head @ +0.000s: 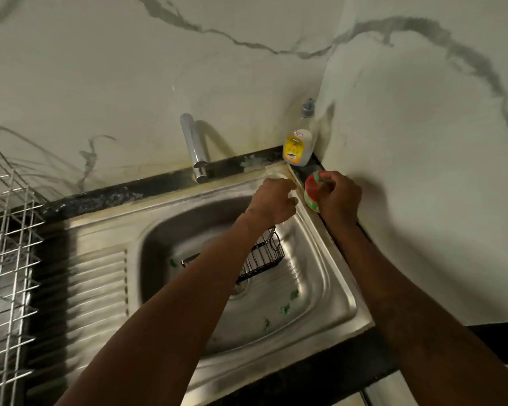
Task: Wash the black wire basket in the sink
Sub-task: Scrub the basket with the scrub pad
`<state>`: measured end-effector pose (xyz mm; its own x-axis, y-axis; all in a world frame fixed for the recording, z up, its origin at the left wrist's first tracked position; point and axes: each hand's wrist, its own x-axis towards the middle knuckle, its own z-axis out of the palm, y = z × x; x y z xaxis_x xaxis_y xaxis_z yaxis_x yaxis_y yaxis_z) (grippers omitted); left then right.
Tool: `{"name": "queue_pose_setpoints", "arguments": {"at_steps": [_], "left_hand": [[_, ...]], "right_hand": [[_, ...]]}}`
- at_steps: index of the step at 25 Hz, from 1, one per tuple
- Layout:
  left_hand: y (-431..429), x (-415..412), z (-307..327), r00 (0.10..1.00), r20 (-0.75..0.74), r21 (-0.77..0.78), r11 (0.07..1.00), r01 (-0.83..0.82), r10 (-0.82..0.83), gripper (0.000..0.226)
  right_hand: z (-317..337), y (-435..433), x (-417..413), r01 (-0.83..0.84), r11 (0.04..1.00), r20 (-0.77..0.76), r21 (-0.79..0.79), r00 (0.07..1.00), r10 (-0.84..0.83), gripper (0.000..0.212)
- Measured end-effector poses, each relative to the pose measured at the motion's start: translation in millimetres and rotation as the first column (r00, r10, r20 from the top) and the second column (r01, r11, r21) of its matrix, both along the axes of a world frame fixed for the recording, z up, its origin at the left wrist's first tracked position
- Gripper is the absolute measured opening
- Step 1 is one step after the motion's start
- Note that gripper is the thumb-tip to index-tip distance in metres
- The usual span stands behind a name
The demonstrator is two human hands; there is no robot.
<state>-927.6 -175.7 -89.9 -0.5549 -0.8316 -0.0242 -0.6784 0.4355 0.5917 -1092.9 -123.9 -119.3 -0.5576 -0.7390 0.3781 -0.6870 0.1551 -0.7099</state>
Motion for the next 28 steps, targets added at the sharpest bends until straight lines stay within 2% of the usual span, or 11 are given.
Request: {"name": "queue_pose_setpoints", "arguments": {"at_steps": [2,4,6,8,11,13,16,19,21,24,28], "left_hand": [[-4.6,-10.0,0.1,1.0,-0.01,0.04,0.999,-0.009,0.01,0.037],[-7.2,-13.9,-3.4,1.0,-0.003,0.059,0.998,-0.017,0.018,0.036],[-8.5,-12.2,-10.9,1.0,0.006,0.064,0.998,-0.013,0.013,0.038],[-8.7,-7.1,-19.1,0.999,0.037,0.068,0.998,0.0,-0.003,0.04],[-10.0,-0.7,-25.8,0.998,0.056,0.069,0.998,-0.001,-0.003,0.04],[-9.5,2.5,-25.4,0.999,0.04,0.054,0.999,-0.006,0.004,0.04],[-10.6,12.8,-24.3,0.999,0.023,0.059,0.998,-0.031,0.03,0.039],[-10.2,39.9,-24.7,0.996,0.079,0.044,0.998,-0.036,0.033,0.028],[-5.2,65.0,-20.2,0.997,0.069,0.043,0.999,-0.022,0.019,0.019],[10.5,118.7,-15.3,0.998,0.012,0.098,0.994,-0.056,0.055,0.031],[26.7,213.8,-49.3,0.98,0.156,0.16,0.975,-0.151,0.127,0.028]], "right_hand": [[-1.5,-15.4,-25.0,-0.006,0.963,-0.074,0.27,0.997,0.027,0.026],[-3.9,-31.9,-35.2,0.03,0.845,-0.205,0.534,0.974,0.095,0.037],[-8.2,-43.3,-35.3,0.005,0.768,-0.224,0.64,0.958,0.18,0.048],[-11.5,-49.6,-32.7,-0.01,0.741,-0.217,0.671,0.953,0.21,0.05],[-13.4,-55.8,-33.9,-0.002,0.724,-0.197,0.69,0.962,0.19,0.049],[-8.8,-54.4,-33.1,0.008,0.755,-0.174,0.656,0.975,0.141,0.042],[11.4,-43.0,-12.3,0.019,0.872,-0.08,0.489,0.997,0.023,0.023],[33.7,-31.2,34.1,-0.119,0.949,0.044,0.291,0.993,0.111,0.016],[38.1,-27.1,69.0,-0.242,0.941,0.18,0.235,0.963,0.202,0.018],[19.3,-16.5,119.0,-0.386,0.88,0.331,0.275,0.898,0.291,0.02],[-26.3,14.2,176.1,-0.458,0.845,0.379,0.276,0.86,0.342,0.03]]}}
